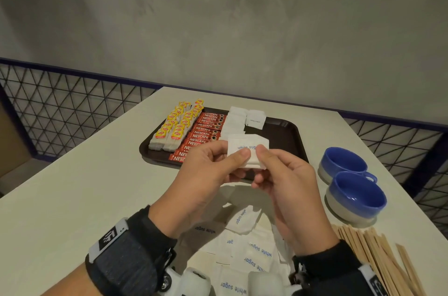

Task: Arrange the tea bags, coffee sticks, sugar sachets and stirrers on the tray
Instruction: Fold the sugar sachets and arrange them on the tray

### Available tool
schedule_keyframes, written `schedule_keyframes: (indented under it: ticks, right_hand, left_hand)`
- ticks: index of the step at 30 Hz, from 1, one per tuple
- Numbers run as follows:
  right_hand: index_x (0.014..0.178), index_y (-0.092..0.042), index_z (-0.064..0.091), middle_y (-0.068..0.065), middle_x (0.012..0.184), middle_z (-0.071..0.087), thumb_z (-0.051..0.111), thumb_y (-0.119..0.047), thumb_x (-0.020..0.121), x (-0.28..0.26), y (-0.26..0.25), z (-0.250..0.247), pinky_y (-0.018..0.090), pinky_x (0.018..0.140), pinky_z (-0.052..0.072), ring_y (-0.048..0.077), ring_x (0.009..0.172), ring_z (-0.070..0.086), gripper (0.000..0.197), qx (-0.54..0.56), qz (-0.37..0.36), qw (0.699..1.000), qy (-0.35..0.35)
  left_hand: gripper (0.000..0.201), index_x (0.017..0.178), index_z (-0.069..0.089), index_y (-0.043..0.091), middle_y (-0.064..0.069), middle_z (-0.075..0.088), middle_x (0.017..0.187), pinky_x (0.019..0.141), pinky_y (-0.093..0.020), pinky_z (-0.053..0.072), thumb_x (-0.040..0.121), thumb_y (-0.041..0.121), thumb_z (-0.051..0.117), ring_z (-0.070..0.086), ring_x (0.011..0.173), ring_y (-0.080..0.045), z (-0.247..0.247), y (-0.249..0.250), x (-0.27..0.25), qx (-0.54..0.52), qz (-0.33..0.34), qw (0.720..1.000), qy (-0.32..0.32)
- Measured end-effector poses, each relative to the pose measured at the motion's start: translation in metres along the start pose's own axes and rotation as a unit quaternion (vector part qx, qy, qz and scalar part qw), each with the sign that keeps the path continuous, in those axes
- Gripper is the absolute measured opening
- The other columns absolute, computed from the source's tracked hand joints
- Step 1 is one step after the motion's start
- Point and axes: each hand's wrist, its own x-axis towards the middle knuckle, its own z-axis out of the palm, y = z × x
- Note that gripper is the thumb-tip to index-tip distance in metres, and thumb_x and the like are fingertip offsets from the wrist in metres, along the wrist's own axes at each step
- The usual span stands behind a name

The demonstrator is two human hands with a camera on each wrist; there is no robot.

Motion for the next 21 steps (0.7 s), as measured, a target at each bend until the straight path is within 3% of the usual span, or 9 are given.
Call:
schedule_keyframes:
  ticks: [2,4,5,8,11,13,15,18,21]
  right_hand:
    - [0.087,-0.003,0.076,0.016,0.072,0.061,0.07,-0.026,0.093,-0.0001,0.0007,0.0001,0.037,0.066,0.051,0.022,0.064,0.052,0.025,-0.027,-0.007,1.0,-0.002]
    - [0.087,0.006,0.07,0.023,0.069,0.059,0.07,-0.024,0.093,-0.0009,0.0013,0.0008,0.039,0.065,0.051,0.023,0.06,0.052,0.03,-0.058,-0.039,0.998,-0.004]
    - [0.086,0.004,0.071,0.023,0.068,0.06,0.07,-0.022,0.094,-0.0014,0.0016,0.0008,0.041,0.064,0.051,0.023,0.06,0.052,0.027,-0.073,-0.061,0.995,-0.003]
    - [0.089,-0.019,0.079,0.013,0.077,0.072,0.072,-0.016,0.092,-0.0042,-0.0012,0.0013,0.042,0.068,0.058,0.025,0.068,0.064,0.008,-0.113,-0.122,0.986,-0.015]
    - [0.093,-0.024,0.079,0.008,0.083,0.075,0.073,-0.01,0.09,-0.0058,-0.0018,0.0032,0.043,0.074,0.061,0.031,0.08,0.07,0.015,-0.123,-0.124,0.984,-0.029]
    - [0.093,-0.021,0.079,0.01,0.079,0.073,0.071,-0.009,0.092,-0.0062,-0.0017,0.0046,0.039,0.071,0.06,0.024,0.07,0.066,0.015,-0.115,-0.102,0.988,-0.034]
    - [0.092,-0.019,0.078,0.015,0.076,0.069,0.069,-0.015,0.094,-0.0065,-0.0017,0.0061,0.034,0.068,0.057,0.017,0.065,0.061,0.011,-0.107,-0.083,0.99,-0.036]
    - [0.091,-0.017,0.079,0.015,0.076,0.071,0.069,-0.018,0.096,-0.006,0.0003,0.0069,0.039,0.072,0.06,0.015,0.064,0.062,0.011,-0.112,-0.087,0.99,-0.027]
    - [0.092,-0.018,0.079,0.016,0.078,0.072,0.068,-0.016,0.096,-0.0059,0.0012,0.0064,0.053,0.077,0.061,0.017,0.065,0.064,0.011,-0.108,-0.091,0.99,-0.019]
  left_hand:
    - [0.026,0.111,0.077,0.009,-0.012,0.079,0.1,0.067,-0.025,0.056,0.089,0.022,0.074,0.067,0.07,-0.016,0.0005,-0.0006,-0.0001,0.003,-0.003,1.0,0.003]
    - [0.023,0.113,0.077,0.009,-0.01,0.08,0.104,0.069,-0.025,0.057,0.092,0.019,0.071,0.072,0.076,-0.02,0.0003,0.0002,0.0001,-0.001,-0.009,1.0,0.001]
    - [0.023,0.114,0.076,0.01,-0.009,0.08,0.106,0.069,-0.025,0.058,0.094,0.018,0.069,0.074,0.081,-0.021,0.0005,0.0012,-0.0001,-0.01,-0.012,1.0,-0.003]
    - [0.025,0.113,0.077,0.012,-0.009,0.079,0.108,0.069,-0.026,0.059,0.093,0.023,0.067,0.077,0.09,-0.024,0.0019,0.0041,-0.0006,-0.04,-0.021,0.999,-0.01]
    - [0.028,0.11,0.078,0.01,-0.013,0.079,0.108,0.076,-0.039,0.063,0.089,0.025,0.07,0.076,0.099,-0.032,0.0016,0.0029,0.0002,-0.034,0.004,0.999,0.016]
    - [0.03,0.108,0.078,0.008,-0.015,0.078,0.107,0.086,-0.053,0.062,0.084,0.025,0.074,0.074,0.102,-0.039,0.0013,0.0017,0.0005,-0.031,0.02,0.999,0.035]
    - [0.031,0.106,0.079,0.009,-0.016,0.079,0.105,0.092,-0.061,0.058,0.081,0.027,0.077,0.074,0.099,-0.04,0.0003,0.0014,0.0005,-0.027,0.031,0.998,0.049]
    - [0.033,0.104,0.079,0.012,-0.01,0.08,0.104,0.091,-0.057,0.059,0.076,0.031,0.078,0.075,0.098,-0.036,0.0005,0.0035,0.0006,-0.014,0.035,0.998,0.05]
    - [0.033,0.106,0.078,0.012,-0.009,0.08,0.103,0.076,-0.043,0.063,0.08,0.031,0.075,0.076,0.089,-0.029,0.0,0.0043,0.0004,-0.021,0.023,0.999,0.029]
